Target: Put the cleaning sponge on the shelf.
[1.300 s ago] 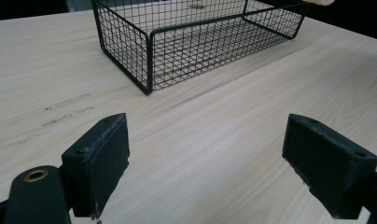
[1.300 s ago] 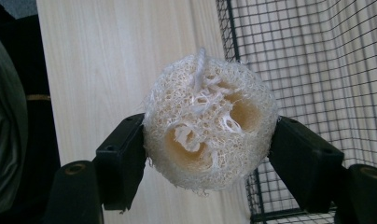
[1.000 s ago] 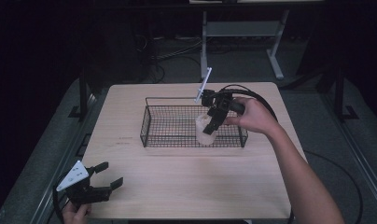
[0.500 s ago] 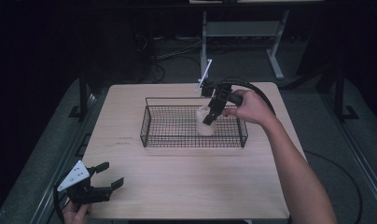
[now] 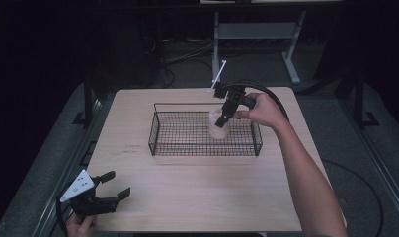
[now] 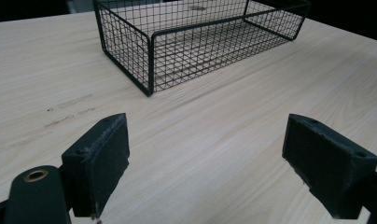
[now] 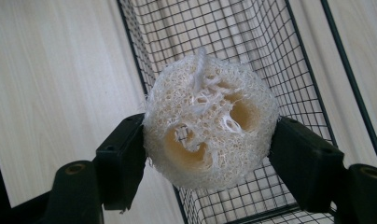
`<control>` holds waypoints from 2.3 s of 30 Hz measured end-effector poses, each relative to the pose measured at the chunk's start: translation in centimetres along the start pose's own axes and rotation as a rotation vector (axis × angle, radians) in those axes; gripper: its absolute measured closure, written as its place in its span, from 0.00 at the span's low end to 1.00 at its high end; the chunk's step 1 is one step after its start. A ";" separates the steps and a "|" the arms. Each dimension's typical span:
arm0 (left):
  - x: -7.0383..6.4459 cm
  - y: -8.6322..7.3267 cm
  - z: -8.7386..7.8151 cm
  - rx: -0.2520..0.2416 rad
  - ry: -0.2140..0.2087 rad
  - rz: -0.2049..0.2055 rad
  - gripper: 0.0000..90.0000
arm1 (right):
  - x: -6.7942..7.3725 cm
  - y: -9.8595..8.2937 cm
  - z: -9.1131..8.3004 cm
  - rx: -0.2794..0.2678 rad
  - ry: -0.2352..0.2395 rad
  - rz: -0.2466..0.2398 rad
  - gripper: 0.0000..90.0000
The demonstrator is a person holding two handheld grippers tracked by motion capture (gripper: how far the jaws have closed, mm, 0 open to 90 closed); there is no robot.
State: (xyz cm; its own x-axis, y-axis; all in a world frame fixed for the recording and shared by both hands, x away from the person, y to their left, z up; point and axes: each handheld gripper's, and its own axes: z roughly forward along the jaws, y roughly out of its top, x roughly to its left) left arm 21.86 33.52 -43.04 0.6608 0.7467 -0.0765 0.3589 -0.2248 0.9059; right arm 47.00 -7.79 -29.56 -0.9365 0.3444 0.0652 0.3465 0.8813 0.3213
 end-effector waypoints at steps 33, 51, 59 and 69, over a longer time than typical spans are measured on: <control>-0.1 -0.1 0.2 0.015 0.008 0.002 0.16 | -3.0 -1.9 5.0 0.043 0.022 0.071 0.32; -0.2 -0.1 0.3 0.024 0.006 0.006 0.16 | -3.6 -2.6 7.4 0.067 0.051 0.099 0.32; -0.2 -0.1 0.2 0.025 0.010 0.003 0.16 | -4.0 -3.2 8.1 0.033 0.071 0.129 0.32; -0.2 -0.1 0.2 0.024 0.009 0.005 0.16 | -3.7 -3.3 7.7 0.034 0.068 0.127 0.23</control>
State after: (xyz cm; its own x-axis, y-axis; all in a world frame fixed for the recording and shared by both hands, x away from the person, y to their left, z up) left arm 21.82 33.21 -43.24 0.6571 0.7507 -0.0680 0.3710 -0.2435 0.8961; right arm 49.72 -9.46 -38.14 -0.8862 0.4319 0.1678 0.4628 0.8428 0.2747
